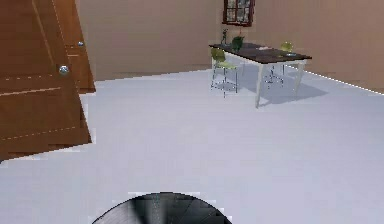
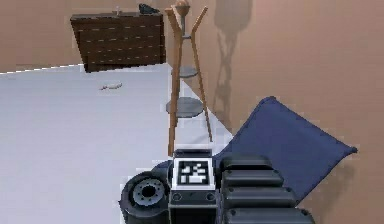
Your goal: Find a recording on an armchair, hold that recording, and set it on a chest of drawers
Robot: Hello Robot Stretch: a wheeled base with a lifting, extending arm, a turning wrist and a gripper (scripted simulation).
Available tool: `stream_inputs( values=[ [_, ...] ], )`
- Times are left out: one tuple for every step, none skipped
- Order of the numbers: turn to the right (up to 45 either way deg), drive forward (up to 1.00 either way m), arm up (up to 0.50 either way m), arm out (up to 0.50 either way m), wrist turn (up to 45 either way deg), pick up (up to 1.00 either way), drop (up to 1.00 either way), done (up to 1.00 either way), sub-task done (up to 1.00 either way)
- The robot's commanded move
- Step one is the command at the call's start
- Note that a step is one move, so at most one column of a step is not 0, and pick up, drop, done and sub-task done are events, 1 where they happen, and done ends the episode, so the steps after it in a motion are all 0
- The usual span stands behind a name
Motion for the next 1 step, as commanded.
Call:
stream_inputs(
  values=[
    [0.0,0.3,0.0,0.0,0.0,0.0,0.0,0.0,0.0]
  ],
)
